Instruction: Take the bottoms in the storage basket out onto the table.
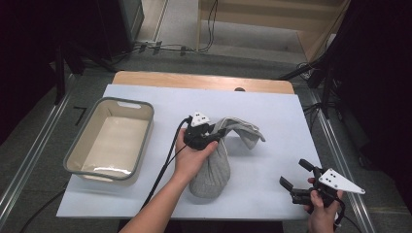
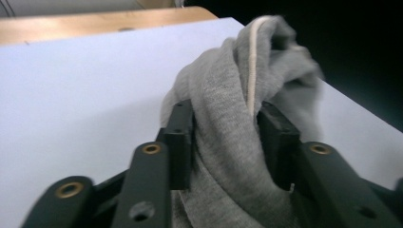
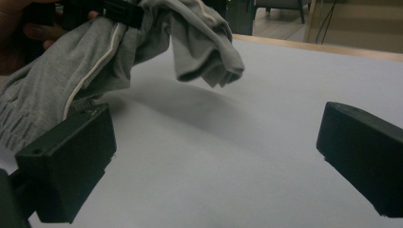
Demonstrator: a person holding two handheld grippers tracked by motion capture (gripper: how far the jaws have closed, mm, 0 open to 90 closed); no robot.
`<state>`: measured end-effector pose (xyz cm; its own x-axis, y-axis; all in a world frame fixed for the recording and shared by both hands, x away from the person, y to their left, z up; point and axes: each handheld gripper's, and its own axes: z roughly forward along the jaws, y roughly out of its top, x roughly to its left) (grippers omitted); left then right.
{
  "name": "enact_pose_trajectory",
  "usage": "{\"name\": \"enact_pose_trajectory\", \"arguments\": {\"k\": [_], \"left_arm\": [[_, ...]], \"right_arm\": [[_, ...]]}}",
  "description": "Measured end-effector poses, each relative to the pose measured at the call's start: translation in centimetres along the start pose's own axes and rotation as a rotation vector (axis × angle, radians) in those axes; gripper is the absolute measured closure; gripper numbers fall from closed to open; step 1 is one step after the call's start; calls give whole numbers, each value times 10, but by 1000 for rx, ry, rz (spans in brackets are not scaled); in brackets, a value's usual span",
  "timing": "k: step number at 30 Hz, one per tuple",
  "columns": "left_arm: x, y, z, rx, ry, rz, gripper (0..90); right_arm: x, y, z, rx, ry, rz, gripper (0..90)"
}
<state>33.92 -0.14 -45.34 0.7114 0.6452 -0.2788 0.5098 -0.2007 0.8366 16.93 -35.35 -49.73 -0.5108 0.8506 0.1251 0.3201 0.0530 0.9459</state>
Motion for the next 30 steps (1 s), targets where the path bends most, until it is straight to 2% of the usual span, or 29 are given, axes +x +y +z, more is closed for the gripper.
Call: {"name": "enact_pose_trajectory", "arguments": {"k": [2,6,12,18,30], "left_arm": [[1,1,-2,-10,-28,-7,468],[-1,5,-10,-15,-46,13,208],[-5,6,-26,-9,-68,56,0],[-9,6,-53,-61,-104,79,0],[-2,-4,-106,-123,-82,82,0]], "right_arm": [[-1,0,0,-3,-1,-2,0],[-1,0,0,-1,-2,2,0],[0,0,0,0,1,-2,0],[0,0,1,4,0,-4,0],[1,-1,3,9,1,-8,0]]}}
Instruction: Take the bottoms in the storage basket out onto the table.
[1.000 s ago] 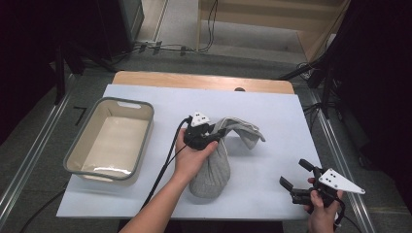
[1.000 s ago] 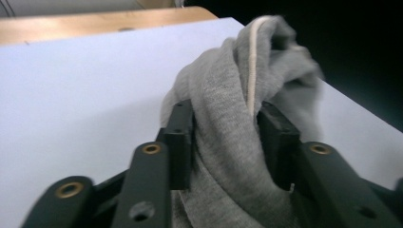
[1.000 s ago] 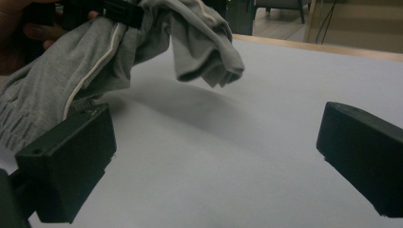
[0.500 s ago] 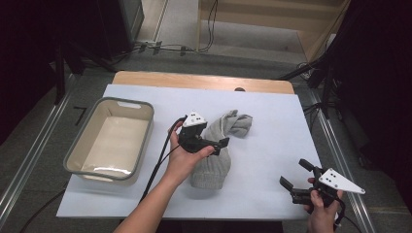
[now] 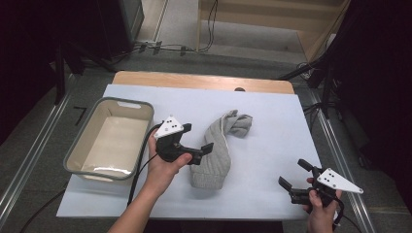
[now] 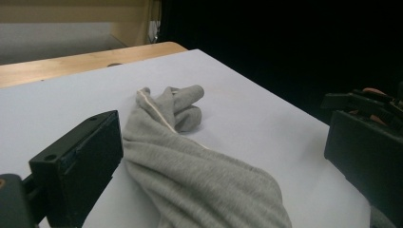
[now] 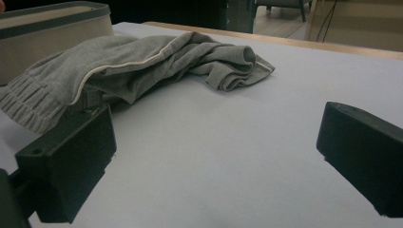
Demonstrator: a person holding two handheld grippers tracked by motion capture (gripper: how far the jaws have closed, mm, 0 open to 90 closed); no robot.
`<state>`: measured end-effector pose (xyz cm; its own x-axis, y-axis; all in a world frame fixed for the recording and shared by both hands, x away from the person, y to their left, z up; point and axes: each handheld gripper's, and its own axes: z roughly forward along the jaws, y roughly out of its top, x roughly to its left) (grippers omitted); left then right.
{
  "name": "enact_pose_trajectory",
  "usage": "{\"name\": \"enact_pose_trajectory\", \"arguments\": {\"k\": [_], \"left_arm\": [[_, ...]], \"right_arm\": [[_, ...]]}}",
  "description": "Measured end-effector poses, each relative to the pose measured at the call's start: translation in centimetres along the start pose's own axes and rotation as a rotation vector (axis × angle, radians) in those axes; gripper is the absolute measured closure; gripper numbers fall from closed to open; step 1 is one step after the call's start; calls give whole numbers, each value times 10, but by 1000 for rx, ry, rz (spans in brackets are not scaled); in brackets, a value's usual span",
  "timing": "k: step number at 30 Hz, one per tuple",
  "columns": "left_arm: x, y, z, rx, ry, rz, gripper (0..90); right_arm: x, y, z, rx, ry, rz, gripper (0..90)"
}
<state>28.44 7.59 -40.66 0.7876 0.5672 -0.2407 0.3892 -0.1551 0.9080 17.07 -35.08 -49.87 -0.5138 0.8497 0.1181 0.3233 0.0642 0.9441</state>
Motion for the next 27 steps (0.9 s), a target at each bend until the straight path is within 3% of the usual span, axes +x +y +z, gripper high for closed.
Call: {"name": "enact_pose_trajectory", "arguments": {"k": [10,27], "left_arm": [[4,-10,-41,-22,44,2,0],[12,-34,-94,-40,122,-17,0]], "right_arm": [[0,-1,1,6,-1,-1,0],[1,-1,2,11,-2,-7,0]]}}
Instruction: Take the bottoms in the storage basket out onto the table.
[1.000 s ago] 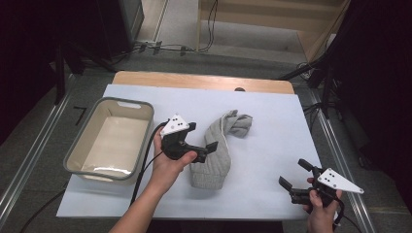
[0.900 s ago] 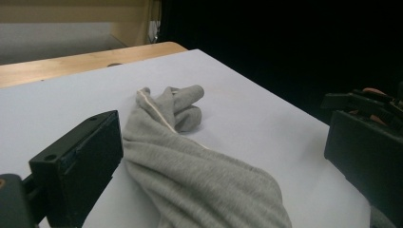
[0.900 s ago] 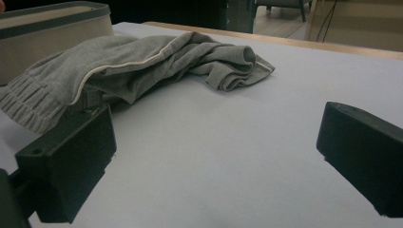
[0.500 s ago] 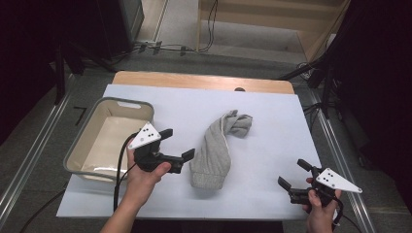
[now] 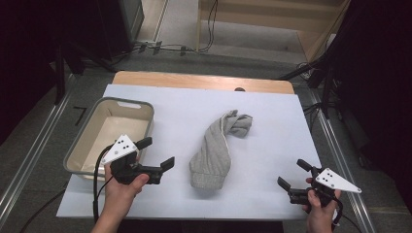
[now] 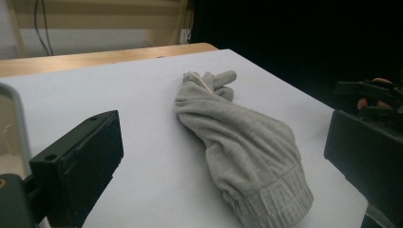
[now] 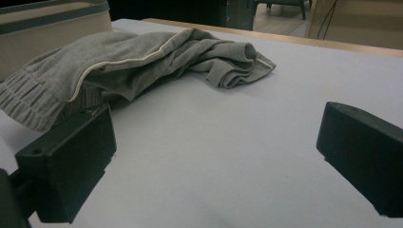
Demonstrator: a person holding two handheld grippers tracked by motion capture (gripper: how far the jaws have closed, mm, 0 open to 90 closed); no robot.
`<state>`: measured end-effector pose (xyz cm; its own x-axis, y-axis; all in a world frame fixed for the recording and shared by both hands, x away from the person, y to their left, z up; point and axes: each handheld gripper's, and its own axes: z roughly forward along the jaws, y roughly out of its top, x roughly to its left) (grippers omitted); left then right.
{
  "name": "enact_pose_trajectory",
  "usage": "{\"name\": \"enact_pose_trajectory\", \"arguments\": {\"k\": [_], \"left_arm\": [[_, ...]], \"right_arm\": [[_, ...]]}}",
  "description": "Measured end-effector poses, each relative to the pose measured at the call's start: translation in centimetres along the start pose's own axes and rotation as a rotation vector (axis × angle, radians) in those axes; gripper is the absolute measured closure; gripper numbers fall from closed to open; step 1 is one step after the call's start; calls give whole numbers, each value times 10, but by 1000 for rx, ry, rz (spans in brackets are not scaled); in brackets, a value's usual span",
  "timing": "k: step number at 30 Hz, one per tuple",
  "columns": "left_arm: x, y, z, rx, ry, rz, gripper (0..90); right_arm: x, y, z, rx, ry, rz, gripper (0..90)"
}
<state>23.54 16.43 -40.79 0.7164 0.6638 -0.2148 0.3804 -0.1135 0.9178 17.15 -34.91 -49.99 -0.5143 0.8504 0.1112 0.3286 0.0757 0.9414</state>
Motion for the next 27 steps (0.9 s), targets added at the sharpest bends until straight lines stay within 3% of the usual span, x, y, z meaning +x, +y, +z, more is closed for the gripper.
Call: {"name": "enact_pose_trajectory", "arguments": {"k": [18,27], "left_arm": [[14,-27,-53,-13,95,-40,4],[18,-37,-70,-8,116,-48,29]], "right_arm": [[0,0,0,1,-3,-1,0],[1,0,1,4,-3,-3,0]]}}
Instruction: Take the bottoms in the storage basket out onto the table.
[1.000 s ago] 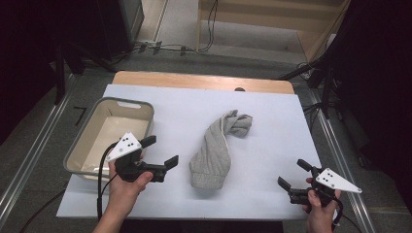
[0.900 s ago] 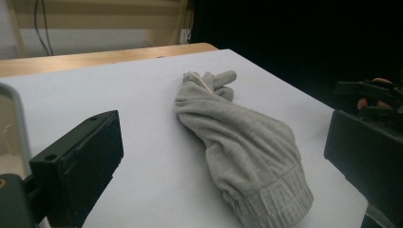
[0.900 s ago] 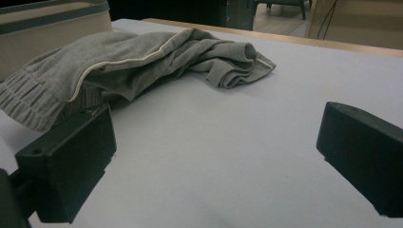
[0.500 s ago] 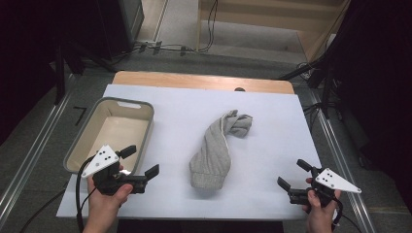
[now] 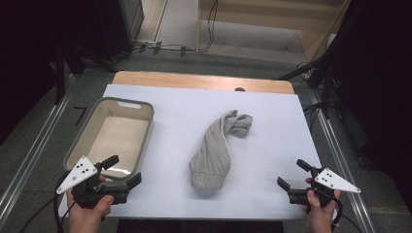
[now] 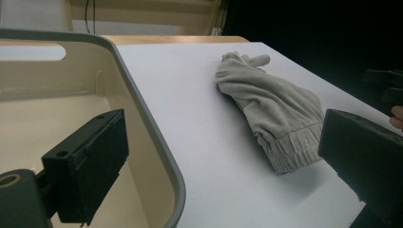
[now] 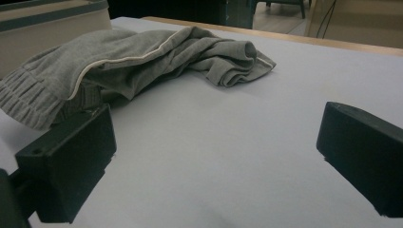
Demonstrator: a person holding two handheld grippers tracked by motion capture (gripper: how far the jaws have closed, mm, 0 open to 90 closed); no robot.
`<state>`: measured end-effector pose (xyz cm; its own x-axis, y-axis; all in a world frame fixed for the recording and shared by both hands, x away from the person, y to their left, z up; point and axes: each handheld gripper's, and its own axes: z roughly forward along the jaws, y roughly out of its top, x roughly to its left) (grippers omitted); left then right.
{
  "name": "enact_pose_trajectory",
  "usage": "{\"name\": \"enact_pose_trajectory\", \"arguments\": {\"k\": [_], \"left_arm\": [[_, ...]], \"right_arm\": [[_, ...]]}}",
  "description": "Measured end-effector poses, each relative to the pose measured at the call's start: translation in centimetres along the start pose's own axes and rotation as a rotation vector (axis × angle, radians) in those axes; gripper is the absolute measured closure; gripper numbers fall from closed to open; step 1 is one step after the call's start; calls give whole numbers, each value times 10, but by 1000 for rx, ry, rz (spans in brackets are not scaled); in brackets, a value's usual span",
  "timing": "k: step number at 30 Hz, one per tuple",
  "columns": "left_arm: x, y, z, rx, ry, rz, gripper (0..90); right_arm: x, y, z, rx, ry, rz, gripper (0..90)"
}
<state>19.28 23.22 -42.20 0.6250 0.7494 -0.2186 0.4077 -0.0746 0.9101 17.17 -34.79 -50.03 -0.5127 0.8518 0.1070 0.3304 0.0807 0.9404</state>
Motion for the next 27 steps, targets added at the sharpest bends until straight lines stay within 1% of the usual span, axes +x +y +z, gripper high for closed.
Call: {"name": "enact_pose_trajectory", "arguments": {"k": [7,10,12,15,17,21,24,27], "left_arm": [[2,-6,-9,-8,14,-5,56],[3,-11,-11,-9,17,-17,57],[1,-16,-12,0,18,-13,57],[1,-22,-13,11,6,1,57],[2,-25,-15,8,4,-7,57],[6,-30,-23,-12,3,-40,57],[5,-33,-30,-26,11,-42,57],[5,-38,-34,-21,23,-42,58]], "right_arm": [[0,0,0,5,-1,0,0],[0,0,0,0,-3,1,0],[0,0,1,3,-5,0,0],[-1,1,2,2,-12,-2,0],[-1,1,3,6,-15,-5,0],[-1,0,5,13,-17,-3,0],[-1,-1,6,19,-12,-6,0],[-2,-1,5,20,-12,-15,0]]}}
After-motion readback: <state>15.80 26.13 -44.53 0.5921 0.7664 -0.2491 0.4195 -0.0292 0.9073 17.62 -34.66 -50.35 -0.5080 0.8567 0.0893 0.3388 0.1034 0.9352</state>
